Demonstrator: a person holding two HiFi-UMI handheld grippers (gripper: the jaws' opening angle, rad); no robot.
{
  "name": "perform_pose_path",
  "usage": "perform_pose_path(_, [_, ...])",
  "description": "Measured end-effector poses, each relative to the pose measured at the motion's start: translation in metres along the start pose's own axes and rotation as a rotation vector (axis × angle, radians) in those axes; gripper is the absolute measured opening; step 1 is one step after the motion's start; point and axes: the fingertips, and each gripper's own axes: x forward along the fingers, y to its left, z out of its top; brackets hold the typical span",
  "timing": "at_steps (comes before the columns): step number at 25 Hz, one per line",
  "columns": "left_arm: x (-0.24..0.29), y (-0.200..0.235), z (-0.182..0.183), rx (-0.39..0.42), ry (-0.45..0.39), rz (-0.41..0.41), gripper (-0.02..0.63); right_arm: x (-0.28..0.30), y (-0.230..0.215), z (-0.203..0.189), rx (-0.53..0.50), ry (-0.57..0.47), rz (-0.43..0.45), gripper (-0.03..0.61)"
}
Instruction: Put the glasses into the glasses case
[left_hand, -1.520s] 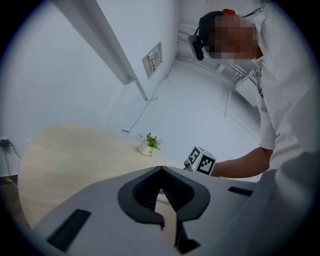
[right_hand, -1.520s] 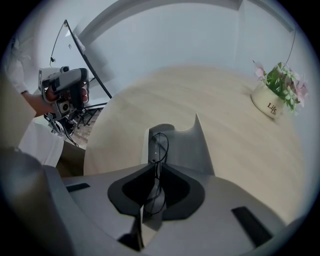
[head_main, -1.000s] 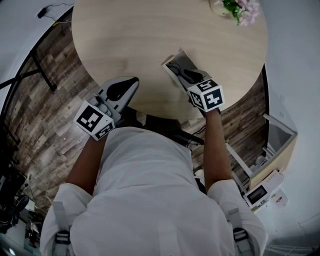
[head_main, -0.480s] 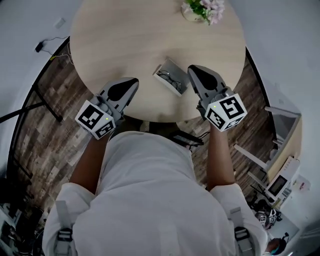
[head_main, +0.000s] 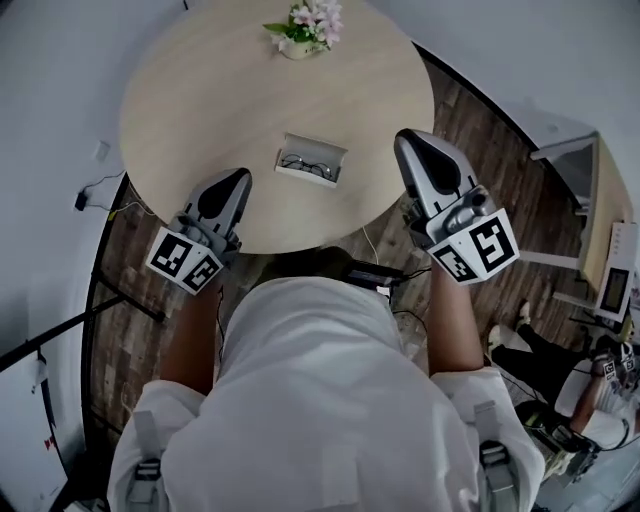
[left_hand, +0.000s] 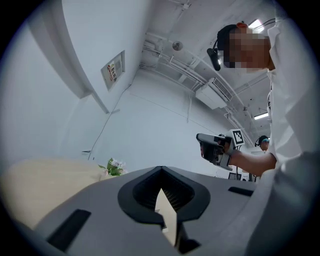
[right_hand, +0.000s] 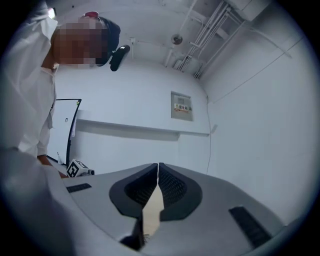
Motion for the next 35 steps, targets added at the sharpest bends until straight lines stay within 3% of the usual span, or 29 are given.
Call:
perform_pose_path(6, [0.007,-0.055,0.021,0.045,-0.003,-0.060,0.014,-0.103,-0.005,0.023,0.028,-0.142,-0.162,0.027])
perform_pose_path(12, [0.005,-0.137,0.017,0.064,-0.007,-0.094,0.014,-0.220,-0.003,0.006,0.020,-0.111,-0.370,0.026])
perform_pose_path(16, [-0.010,-0.202,-0.009,0.067,0.016,-0.107,0.014,-0.301,0.014,-0.023,0.068,-0.074,-0.474,0.026])
perform_pose_path(24, [-0.047,-0.288,-0.061,0.120,0.095,-0.093,0.014,-0.371,0.056,-0.080,0.129,-0.039,-0.484,0.025])
perform_pose_path(28, [-0.077,-0.295,-0.055,0.189,0.039,0.005,0.014,-0.370,0.078,-0.096,0.143,-0.025,-0.476,0.025])
perform_pose_path(35, [-0.102,-0.287,-0.058,0.176,0.024,0.058,0.014,-0.367,0.118,-0.124,0.157,0.033,-0.472,0.025])
